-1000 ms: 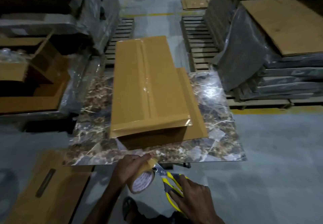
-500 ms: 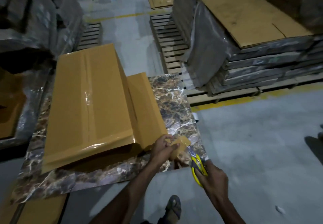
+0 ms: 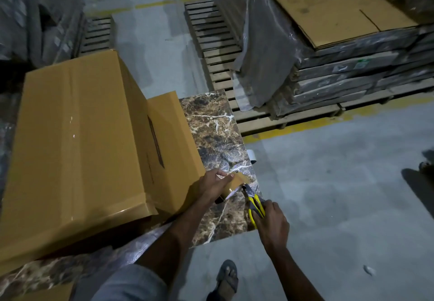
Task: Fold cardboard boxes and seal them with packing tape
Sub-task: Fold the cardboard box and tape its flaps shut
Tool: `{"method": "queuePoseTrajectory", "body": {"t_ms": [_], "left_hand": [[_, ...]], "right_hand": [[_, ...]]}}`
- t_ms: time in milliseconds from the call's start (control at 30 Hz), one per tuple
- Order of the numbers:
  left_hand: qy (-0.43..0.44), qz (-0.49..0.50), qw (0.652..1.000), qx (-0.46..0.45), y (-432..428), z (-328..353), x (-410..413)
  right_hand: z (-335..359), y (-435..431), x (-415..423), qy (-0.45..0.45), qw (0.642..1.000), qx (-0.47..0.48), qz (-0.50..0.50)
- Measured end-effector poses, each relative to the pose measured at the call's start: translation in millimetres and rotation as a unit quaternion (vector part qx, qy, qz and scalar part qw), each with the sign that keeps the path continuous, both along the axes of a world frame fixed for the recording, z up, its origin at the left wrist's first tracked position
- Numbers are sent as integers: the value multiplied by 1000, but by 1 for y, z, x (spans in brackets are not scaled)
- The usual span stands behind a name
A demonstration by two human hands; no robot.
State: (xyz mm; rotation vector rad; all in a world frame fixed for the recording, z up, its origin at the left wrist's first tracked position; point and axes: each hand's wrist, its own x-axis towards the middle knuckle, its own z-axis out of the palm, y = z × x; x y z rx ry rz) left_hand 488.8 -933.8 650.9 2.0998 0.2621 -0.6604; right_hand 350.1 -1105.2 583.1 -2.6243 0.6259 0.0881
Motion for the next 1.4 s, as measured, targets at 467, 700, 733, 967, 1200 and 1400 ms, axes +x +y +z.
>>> {"method": "queuePoseTrajectory", "body": {"t_ms": [467, 700, 733, 967, 1200, 1400], "left_hand": [[-87, 22, 996, -25, 17, 13, -49], [-71, -37, 993, -85, 101, 29, -188], [-72, -30, 993, -92, 123, 43, -208], [-303, 84, 949, 31, 310, 109, -265], [-517, 26, 842, 151, 402, 161, -194], [-433, -88, 880, 174, 393, 116, -149]], "right_hand": [[12, 12, -6, 59, 997, -38, 12], [53, 35, -33, -64, 998, 16, 1], [61, 44, -36, -92, 996, 14, 2], [166, 187, -47, -314, 940, 56, 122], [216, 345, -14, -401, 851, 16, 340], [185, 390, 5, -370, 829, -35, 418]]}}
